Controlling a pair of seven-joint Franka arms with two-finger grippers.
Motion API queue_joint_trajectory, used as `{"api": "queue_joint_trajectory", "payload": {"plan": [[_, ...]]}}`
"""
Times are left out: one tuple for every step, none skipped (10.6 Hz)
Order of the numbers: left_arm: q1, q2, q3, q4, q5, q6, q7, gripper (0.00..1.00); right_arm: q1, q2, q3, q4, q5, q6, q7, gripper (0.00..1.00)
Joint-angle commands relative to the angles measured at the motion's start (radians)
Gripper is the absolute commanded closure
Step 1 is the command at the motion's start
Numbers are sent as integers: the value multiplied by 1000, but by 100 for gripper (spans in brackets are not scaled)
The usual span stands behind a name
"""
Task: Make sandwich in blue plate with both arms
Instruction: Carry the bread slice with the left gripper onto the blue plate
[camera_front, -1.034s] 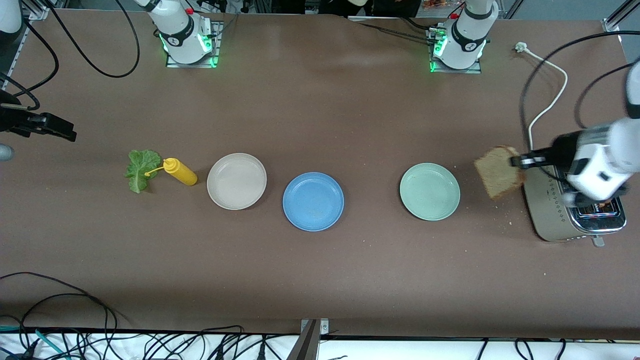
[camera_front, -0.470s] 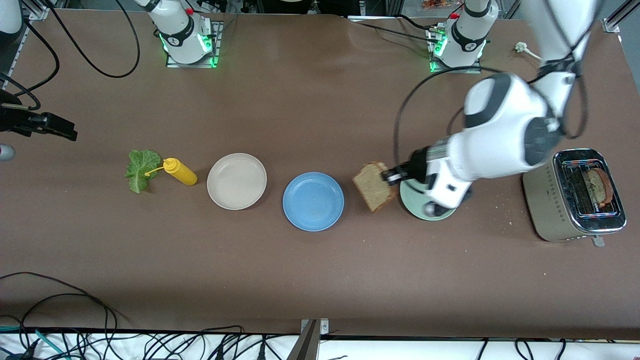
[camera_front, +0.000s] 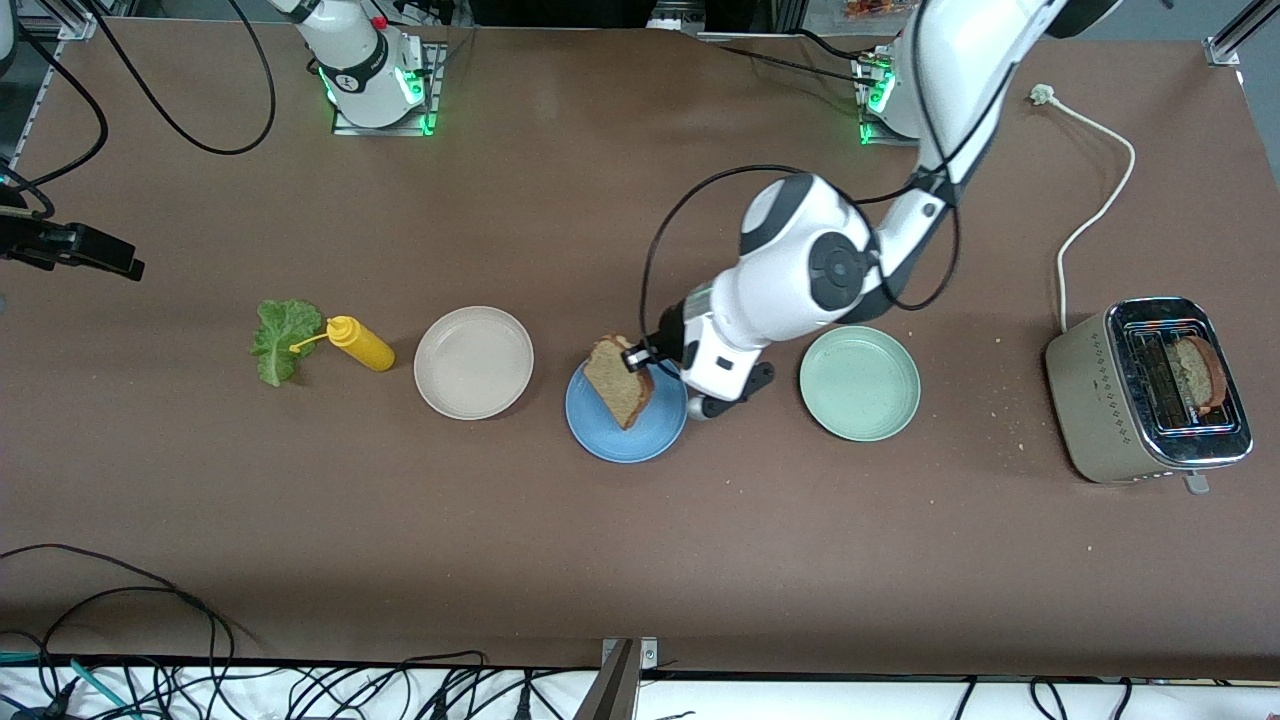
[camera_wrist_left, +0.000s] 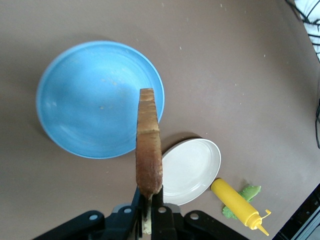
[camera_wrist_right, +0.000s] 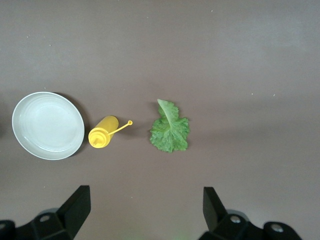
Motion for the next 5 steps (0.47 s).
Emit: {"api": "queue_joint_trajectory", "payload": {"plan": [[-79, 76, 14, 31, -23, 107, -12, 100, -7, 5, -40, 22, 22, -19, 2, 0], [-90, 94, 14, 34, -23, 155, -12, 100, -7, 5, -59, 20, 24, -22, 2, 0], [-99, 110, 16, 32, -19, 184, -11, 100, -8, 6, -61, 20, 22, -23, 4, 0], [-101, 125, 16, 34, -19, 184, -8, 100, -7, 12, -59, 18, 24, -20, 8, 0], [-101, 134, 17, 34, -17, 186, 3, 100, -4, 21, -58, 20, 24, -20, 8, 0]]}}
